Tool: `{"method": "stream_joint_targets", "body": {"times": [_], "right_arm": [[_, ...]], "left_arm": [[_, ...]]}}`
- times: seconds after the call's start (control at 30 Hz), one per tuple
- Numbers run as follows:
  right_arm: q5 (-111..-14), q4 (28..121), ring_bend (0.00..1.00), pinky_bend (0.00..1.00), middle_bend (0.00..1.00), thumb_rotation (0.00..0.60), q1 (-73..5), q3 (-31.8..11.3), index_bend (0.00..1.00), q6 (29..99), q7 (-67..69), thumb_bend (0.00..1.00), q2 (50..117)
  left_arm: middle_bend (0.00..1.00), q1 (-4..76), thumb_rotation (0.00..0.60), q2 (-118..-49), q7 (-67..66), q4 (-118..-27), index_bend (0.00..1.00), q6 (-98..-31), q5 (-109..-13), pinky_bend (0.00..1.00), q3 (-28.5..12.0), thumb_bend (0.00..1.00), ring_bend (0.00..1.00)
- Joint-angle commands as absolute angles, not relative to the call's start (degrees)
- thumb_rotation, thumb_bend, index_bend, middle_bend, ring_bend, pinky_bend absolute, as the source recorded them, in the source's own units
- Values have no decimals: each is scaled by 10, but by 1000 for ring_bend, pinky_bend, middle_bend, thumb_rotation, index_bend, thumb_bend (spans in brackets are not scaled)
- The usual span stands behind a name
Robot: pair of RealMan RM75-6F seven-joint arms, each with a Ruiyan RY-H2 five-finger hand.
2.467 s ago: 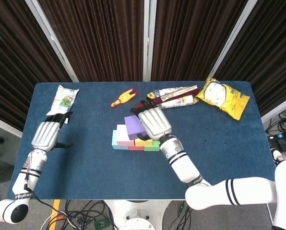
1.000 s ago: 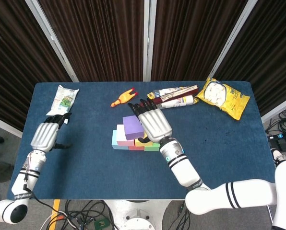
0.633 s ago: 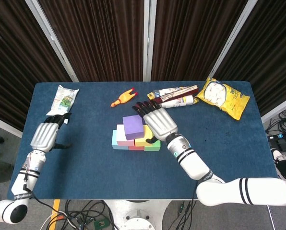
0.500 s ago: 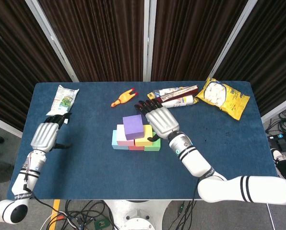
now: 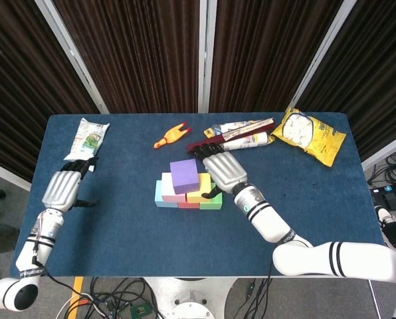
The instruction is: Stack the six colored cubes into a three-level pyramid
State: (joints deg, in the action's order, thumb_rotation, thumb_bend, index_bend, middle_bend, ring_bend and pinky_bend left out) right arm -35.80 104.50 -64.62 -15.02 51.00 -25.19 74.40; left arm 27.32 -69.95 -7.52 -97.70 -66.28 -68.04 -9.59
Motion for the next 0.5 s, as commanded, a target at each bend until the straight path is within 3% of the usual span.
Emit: {"method": "stream_joint_targets", "body": {"times": [0.03, 0.5], "right_arm": [[-365, 1033, 0, 0, 95, 600, -646, -152, 160, 511, -243, 0, 755], [-377, 1006, 0, 0, 155, 600, -646, -160, 370, 543, -224, 33, 799]], "left_arm": [[198, 273, 600, -700, -74, -976, 136, -663, -680, 193, -97, 44, 131], [197, 270, 600, -701, -65, -971, 136, -662, -682, 193, -96, 43, 131]]}}
